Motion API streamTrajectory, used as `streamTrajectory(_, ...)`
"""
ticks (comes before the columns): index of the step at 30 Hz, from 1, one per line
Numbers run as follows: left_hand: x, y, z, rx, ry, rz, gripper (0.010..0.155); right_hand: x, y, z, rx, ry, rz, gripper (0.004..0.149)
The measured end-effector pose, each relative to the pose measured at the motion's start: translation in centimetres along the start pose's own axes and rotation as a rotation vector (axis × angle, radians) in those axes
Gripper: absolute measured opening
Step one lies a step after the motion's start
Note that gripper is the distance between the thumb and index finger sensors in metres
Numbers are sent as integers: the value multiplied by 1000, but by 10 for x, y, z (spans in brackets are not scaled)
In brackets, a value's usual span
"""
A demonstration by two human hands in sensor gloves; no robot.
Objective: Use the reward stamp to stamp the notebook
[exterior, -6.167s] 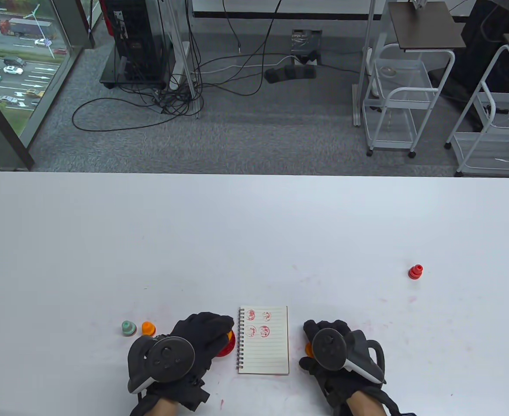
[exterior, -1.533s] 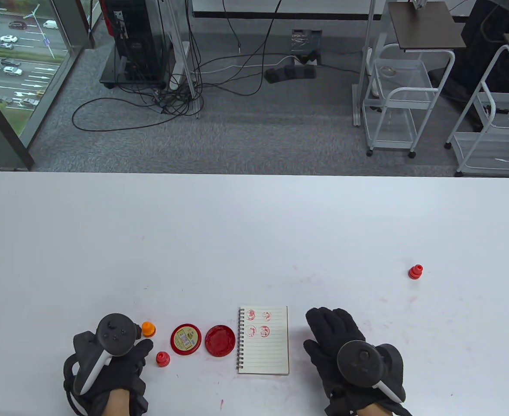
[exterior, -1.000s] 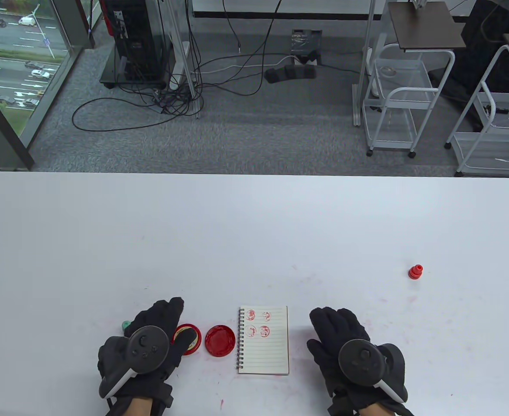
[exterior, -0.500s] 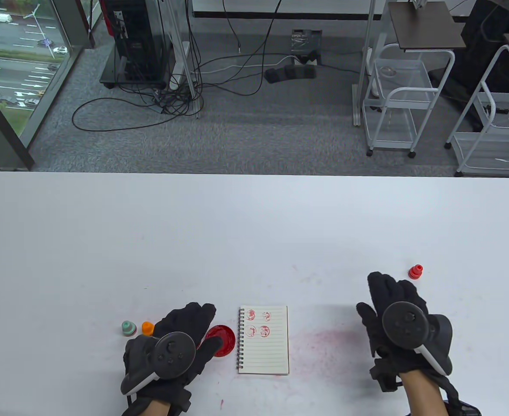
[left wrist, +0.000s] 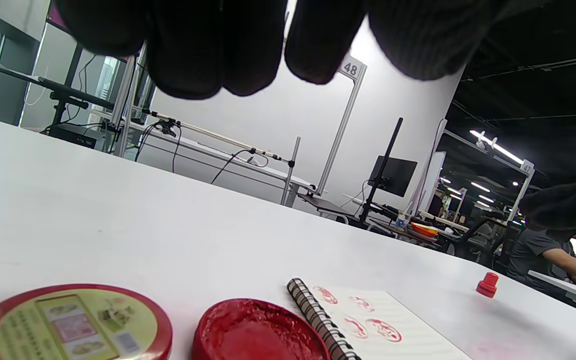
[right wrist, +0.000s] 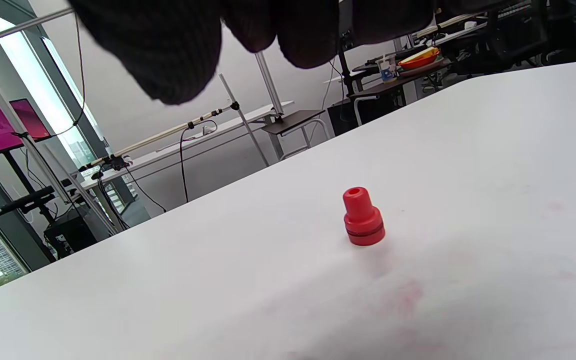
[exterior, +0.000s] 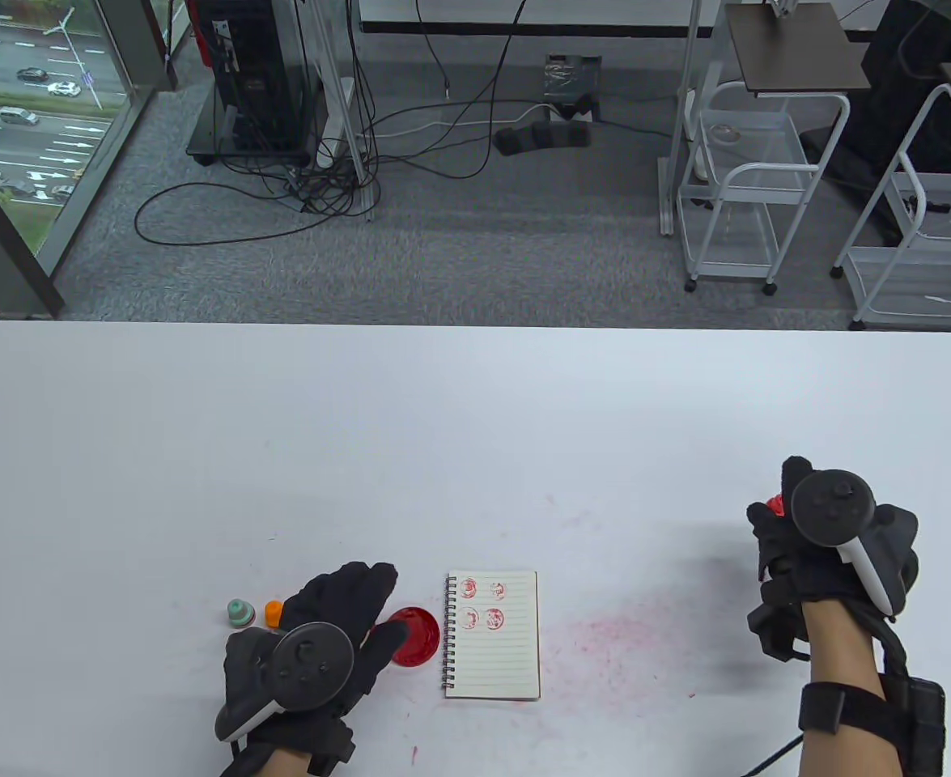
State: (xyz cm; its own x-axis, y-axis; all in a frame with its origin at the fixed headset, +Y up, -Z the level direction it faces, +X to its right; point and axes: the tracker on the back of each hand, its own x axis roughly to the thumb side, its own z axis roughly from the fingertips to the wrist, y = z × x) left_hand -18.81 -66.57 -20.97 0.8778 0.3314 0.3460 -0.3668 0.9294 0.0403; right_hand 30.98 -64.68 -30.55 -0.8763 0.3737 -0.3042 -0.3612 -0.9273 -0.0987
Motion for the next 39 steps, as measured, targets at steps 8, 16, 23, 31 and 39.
streamTrajectory(8,-3,-2,-2,-3,-3,-10,68,-31,21,-31,0,159,59,75)
streamTrajectory(16,-4,1,-1,10,10,-28,67,-57,54,-48,112,200,-73,90)
streamTrajectory(23,-4,0,-2,-1,15,-49,66,-70,77,-64,189,241,-178,87)
streamTrajectory(31,-6,2,-2,-3,32,-34,65,-70,91,-67,160,259,-149,81)
streamTrajectory(39,-5,2,-3,20,4,-44,62,-73,91,-70,106,289,-163,64)
